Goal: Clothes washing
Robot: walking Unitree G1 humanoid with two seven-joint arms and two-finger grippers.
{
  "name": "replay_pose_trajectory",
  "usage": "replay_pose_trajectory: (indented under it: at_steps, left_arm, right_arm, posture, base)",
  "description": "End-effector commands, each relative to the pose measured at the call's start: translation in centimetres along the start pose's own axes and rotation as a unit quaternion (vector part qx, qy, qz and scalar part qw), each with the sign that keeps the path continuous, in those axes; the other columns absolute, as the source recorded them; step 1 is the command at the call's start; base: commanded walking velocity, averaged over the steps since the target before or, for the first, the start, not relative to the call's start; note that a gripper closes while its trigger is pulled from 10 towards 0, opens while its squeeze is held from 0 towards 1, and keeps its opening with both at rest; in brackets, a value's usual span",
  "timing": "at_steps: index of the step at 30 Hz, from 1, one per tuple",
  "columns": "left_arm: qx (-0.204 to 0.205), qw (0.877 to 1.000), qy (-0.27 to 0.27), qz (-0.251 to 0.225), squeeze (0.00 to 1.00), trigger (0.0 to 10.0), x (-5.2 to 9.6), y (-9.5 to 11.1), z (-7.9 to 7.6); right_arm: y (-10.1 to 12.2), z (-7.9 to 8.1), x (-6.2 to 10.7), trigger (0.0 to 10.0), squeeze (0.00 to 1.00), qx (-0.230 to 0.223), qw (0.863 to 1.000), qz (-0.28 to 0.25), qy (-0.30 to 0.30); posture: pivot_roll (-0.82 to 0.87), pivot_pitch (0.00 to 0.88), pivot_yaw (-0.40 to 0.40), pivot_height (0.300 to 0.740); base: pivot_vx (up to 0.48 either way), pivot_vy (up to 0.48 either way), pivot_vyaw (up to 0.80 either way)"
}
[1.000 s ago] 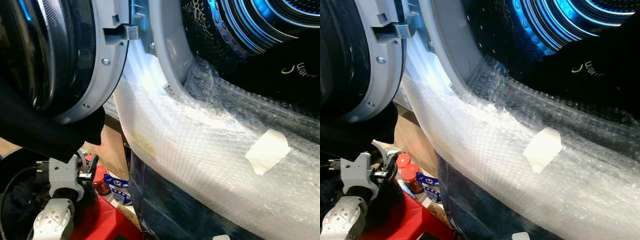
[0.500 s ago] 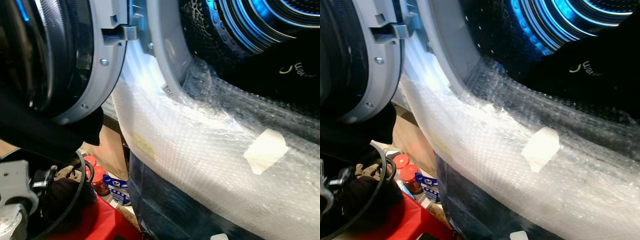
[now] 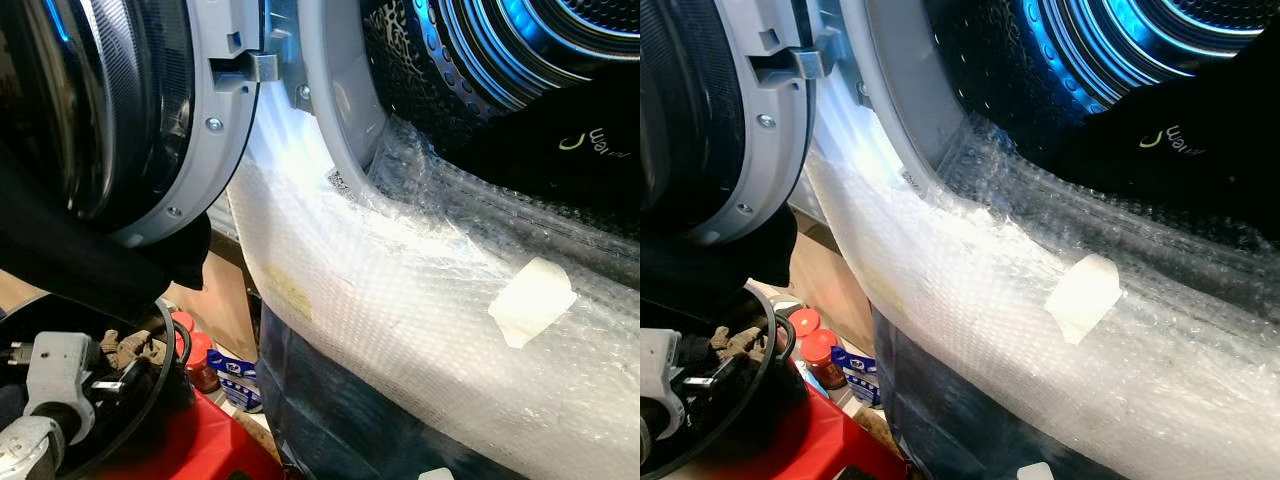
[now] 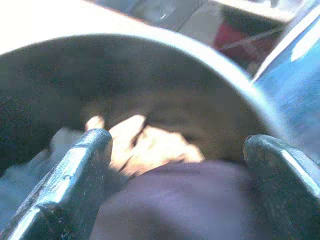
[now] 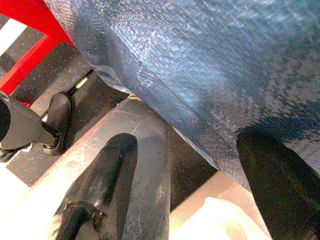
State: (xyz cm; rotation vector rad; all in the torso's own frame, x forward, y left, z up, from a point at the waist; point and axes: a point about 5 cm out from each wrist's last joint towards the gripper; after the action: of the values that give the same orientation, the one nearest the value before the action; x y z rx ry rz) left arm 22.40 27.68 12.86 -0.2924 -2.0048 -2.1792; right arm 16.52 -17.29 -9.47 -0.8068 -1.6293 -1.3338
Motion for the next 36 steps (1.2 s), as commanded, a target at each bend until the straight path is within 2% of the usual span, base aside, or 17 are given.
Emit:
replay_pose_trajectory:
  at_steps: [1, 6, 18, 28, 36]
  left_arm:
    - [-0.011, 0.999, -0.042, -0.016, 1.00, 10.0, 0.5, 0.7, -0.5]
    - [-0.011, 0.998, -0.055, -0.015, 1.00, 10.0, 0.6, 0.8, -0.8]
    - [-0.010, 0.998, -0.056, 0.010, 1.00, 10.0, 1.3, -0.7, -1.3]
    - [-0.014, 1.000, -0.008, -0.007, 1.00, 10.0, 1.7, -0.5, -0.1]
    - [-0.015, 1.000, 0.001, 0.015, 1.00, 10.0, 1.9, -1.3, 0.0]
  right_arm:
    - [-2.3, 0.8, 0.1, 10.0, 0.00, 0.011, 0.999, 0.043, 0.018]
    - [-2.2, 0.8, 0.1, 10.0, 0.00, 0.016, 0.999, 0.042, 0.020]
    - [-2.4, 0.6, 0.1, 10.0, 0.00, 0.017, 0.999, 0.046, 0.019]
    - [-2.4, 0.6, 0.1, 10.0, 0.00, 0.018, 0.999, 0.046, 0.019]
    - [-2.2, 0.7, 0.1, 10.0, 0.00, 0.021, 0.999, 0.045, 0.021]
  posture:
    - [0.17, 0.128, -0.002, 0.740]
    - [0.18, 0.137, -0.004, 0.740]
    - [0.18, 0.171, -0.012, 0.740]
    - [0.18, 0.177, -0.018, 0.740]
    - [0.19, 0.178, -0.018, 0.740]
  base:
    - [0.000, 0.000, 0.00]
    - [0.000, 0.000, 0.00]
    - [0.000, 0.000, 0.00]
    - [0.000, 0.000, 0.00]
    - [0.000, 0.000, 0.00]
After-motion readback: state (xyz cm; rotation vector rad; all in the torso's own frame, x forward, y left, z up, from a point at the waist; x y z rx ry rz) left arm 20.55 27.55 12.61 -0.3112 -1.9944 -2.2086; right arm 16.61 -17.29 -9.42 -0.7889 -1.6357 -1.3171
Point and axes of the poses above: a point about 5 cm out from each wrist's last joint towards the gripper, its own x axis pointing back from the gripper into the wrist, its own y axis along the axis of the wrist's last joint, z = x × y, and after that the axes turned 1 degree about -x, right-handed
